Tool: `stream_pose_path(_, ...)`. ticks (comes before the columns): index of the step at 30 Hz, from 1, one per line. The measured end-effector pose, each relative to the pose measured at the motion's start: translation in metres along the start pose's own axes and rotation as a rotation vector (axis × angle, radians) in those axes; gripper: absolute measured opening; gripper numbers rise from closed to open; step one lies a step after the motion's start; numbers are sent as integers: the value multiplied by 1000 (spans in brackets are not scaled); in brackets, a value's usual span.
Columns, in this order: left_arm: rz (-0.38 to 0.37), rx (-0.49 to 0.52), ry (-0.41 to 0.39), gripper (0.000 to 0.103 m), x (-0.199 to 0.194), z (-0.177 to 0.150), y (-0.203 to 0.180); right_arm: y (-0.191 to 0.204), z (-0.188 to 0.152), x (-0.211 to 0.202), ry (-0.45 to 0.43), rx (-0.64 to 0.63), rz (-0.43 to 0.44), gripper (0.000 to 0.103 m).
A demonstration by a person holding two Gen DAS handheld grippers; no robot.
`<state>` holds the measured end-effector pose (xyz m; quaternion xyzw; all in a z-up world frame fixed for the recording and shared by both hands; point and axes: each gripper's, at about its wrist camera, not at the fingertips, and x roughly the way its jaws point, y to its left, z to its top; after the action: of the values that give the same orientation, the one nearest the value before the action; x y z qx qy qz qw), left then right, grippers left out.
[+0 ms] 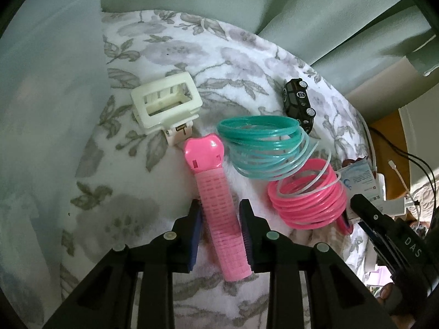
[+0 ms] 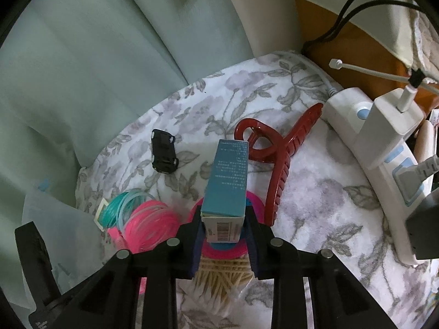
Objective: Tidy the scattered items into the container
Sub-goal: 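Close the left gripper on the pink hair roller while the right grasps the blue box, then carry the hair roller with the left gripper over the clear box while the right carries the blue box there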
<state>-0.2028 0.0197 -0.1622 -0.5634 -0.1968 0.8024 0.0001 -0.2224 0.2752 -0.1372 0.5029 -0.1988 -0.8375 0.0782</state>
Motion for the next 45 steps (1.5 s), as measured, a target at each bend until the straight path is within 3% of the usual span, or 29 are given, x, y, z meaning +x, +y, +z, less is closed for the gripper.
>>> stream_pose_path(15,8,26,-13,25,-10,-7,-3,17,-7,-22,-20,12,27,27)
stream_pose_path(24,-5,48,-46,25,-39,-19,-12,0,-24,-56,-66,12,48,27)
stream_pose_path(29,-31,63,-83,25,-65,-26,-19,16,-28,-96,-100,16,60,27)
stream_pose_path(32,-46,71,-110,25,-80,-29,-24,26,-32,-104,-123,15,70,27)
stream_pose_path(35,-61,78,-138,25,-97,-33,-26,63,-40,-85,-148,11,76,27)
stream_pose_path(45,-109,97,-231,25,-150,-44,-33,88,-52,-129,-229,-35,117,27)
